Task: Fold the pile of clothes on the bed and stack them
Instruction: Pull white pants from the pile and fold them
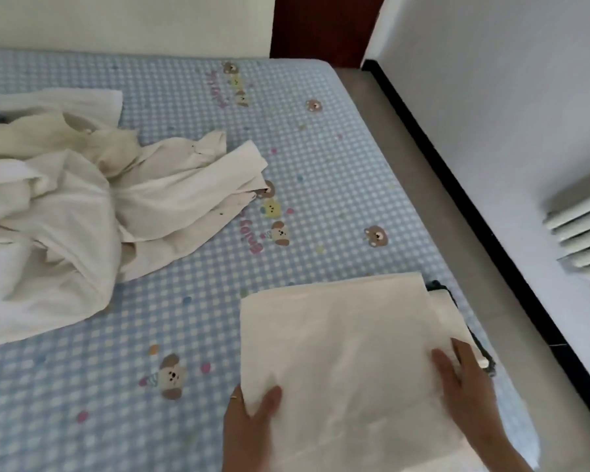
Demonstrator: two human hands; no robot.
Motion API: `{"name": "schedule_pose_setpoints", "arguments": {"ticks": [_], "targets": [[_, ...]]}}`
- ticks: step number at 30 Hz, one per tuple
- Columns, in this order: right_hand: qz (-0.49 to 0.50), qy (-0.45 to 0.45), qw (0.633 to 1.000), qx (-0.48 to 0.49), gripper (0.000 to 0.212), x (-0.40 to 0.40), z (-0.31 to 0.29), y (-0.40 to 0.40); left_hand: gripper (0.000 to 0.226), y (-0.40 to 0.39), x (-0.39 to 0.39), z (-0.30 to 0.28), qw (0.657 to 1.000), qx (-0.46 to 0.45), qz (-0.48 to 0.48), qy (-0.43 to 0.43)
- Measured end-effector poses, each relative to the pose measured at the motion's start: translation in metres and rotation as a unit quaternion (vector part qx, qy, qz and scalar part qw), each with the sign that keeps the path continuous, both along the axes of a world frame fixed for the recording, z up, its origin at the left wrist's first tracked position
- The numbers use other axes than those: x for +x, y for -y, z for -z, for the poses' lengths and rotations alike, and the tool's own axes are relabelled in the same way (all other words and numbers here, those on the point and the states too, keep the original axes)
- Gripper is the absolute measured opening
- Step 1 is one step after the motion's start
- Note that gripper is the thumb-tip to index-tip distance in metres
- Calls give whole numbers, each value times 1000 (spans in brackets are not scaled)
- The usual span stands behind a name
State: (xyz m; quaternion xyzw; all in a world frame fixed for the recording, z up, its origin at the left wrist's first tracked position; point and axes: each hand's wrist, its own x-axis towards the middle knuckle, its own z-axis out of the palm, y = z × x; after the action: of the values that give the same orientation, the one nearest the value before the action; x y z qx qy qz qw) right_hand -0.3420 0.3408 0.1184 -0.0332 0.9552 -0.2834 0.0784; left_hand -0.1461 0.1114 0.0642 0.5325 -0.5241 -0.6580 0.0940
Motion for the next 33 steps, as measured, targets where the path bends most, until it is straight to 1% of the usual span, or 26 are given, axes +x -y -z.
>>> {"name": "schedule_pose_setpoints", "arguments": {"ticks": [2,5,7,8,9,10,11,12,13,14,15,16,18,19,21,23,27,30,32,33], "targets": [[5,-17,1000,17,25,-44,-2,-38,24,-38,-44,4,1000,7,0,-6],[-14,-35,999,16,18,-108,7,-86,22,-88,-99,16,1000,14,2,-1],[-22,-20,999,25,17,-144,22,-112,25,-118,-126,32,999,27,7,24],[-29,3,999,33,19,-158,32,-123,29,-129,-135,40,998,37,23,50],[-38,32,997,57,24,-169,42,-131,35,-138,-141,48,994,46,45,85],[-48,52,993,98,34,-176,51,-134,42,-144,-145,54,990,43,65,119],[-55,44,987,144,46,-180,60,-137,48,-149,-149,59,986,8,78,149],[-63,6,982,178,54,-181,68,-137,50,-151,-152,62,979,-82,90,164],[-92,-50,974,198,59,-180,75,-132,51,-153,-156,63,959,-210,111,156],[-143,-95,961,217,61,-177,78,-123,54,-153,-162,62,923,-326,154,138],[-200,-121,944,233,60,-173,81,-112,61,-154,-171,60,880,-408,214,116],[-247,-120,931,242,60,-172,85,-102,66,-155,-183,61,836,-460,282,102],[-288,-76,919,257,61,-177,97,-91,69,-157,-206,67,762,-501,396,110],[-290,-53,919,262,62,-181,107,-89,72,-157,-215,73,737,-504,433,125],[-287,-16,921,263,63,-187,127,-90,80,-157,-228,90,697,-508,482,152],[-282,10,927,249,62,-192,145,-92,83,-156,-235,109,681,-497,509,173],[-276,22,932,235,62,-198,163,-90,83,-152,-243,127,678,-461,537,198],[-272,32,930,244,65,-199,152,-85,82,-149,-249,116,671,-458,543,213],[-261,28,935,240,73,-197,138,-79,80,-143,-251,100,659,-474,546,208],[-249,16,942,223,78,-194,130,-73,79,-136,-250,92,662,-472,547,197]]}}
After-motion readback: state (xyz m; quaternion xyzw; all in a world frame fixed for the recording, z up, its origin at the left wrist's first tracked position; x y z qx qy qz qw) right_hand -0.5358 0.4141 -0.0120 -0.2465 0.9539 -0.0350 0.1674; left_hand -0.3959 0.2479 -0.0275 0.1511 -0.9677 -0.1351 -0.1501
